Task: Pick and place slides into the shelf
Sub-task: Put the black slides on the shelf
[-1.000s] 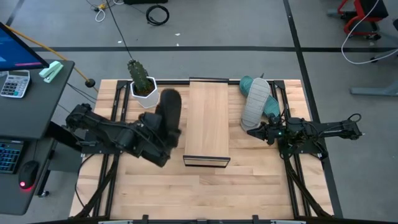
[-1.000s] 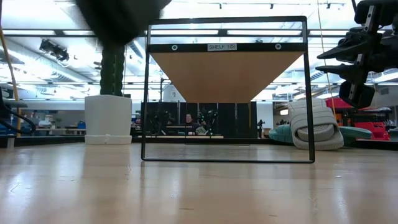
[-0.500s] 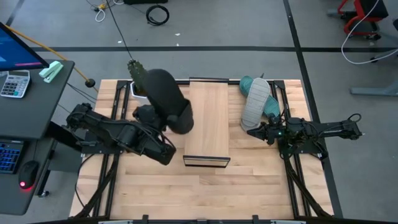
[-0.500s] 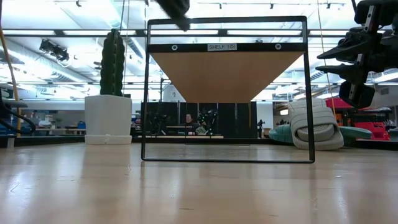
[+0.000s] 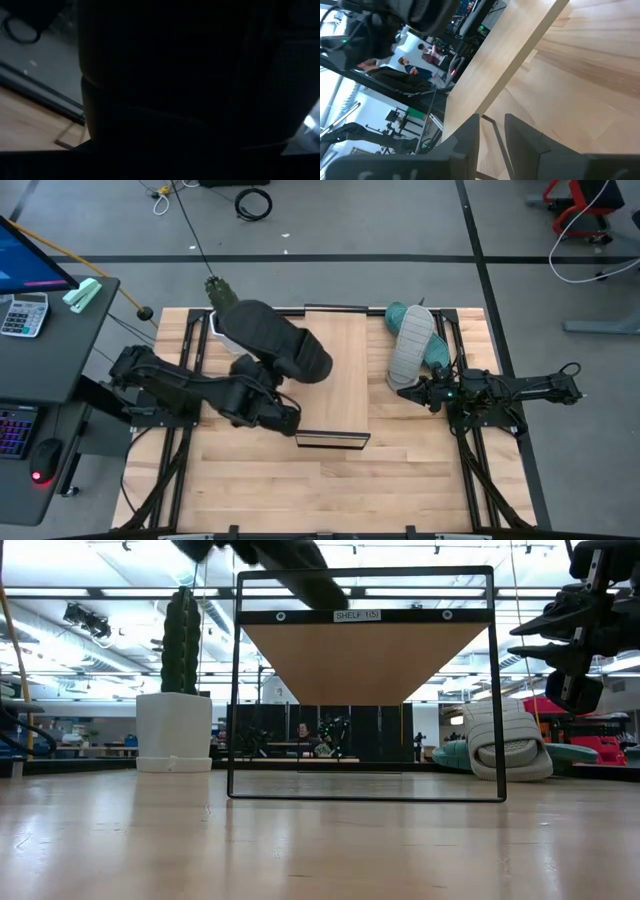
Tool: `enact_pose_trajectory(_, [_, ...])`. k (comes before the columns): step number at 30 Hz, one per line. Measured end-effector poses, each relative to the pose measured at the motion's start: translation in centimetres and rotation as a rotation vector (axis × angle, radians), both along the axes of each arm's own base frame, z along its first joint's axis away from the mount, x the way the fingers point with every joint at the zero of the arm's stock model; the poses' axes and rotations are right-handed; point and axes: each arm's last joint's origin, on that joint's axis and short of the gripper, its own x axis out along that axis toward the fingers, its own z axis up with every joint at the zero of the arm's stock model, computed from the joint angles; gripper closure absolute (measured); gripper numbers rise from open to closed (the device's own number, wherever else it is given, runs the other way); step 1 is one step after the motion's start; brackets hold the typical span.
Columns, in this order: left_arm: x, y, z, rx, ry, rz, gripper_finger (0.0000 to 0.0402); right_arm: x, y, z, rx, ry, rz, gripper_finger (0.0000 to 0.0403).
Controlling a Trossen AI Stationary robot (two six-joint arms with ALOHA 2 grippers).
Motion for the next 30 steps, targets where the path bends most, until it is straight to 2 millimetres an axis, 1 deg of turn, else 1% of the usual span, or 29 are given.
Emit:
enact_pose_trajectory(5, [1.2,0.8,-3.0,-0.060,-0.202,0.037,0.0158,0.0,0.0,0.0,0.000,0.002,0.000,0.0304])
enact_pose_trajectory(8, [1.8,1.2,-4.2,-0.081,-0.290,0.057,0.0160,0.0,0.0,0.0,0.001,0.002,0.003,0.0304])
enact_pose_trajectory(10, [2.1,1.5,-4.7,-0.087,-0.313,0.067,0.0159,0.0,0.0,0.0,0.002,0.003,0.015,0.0304])
enact_pose_trajectory(13, [2.3,2.1,-4.9,-0.091,-0.342,0.085,0.0159,0.0,0.1,0.0,0.003,0.004,0.026,0.0304])
enact_pose_trajectory(23, [2.6,3.6,-4.9,-0.093,-0.358,0.126,0.0161,0.0,0.1,0.0,-0.006,0.005,0.027,0.0304])
enact_pose_trajectory(26, [2.8,4.2,-4.9,-0.130,-0.361,0.105,0.0163,0.0,0.1,0.0,-0.006,0.004,0.027,0.0304])
enact_pose_trajectory(30, [3.8,4.5,-4.7,-0.161,-0.373,0.070,0.0163,0.0,0.1,0.0,-0.009,0.004,0.027,0.0304])
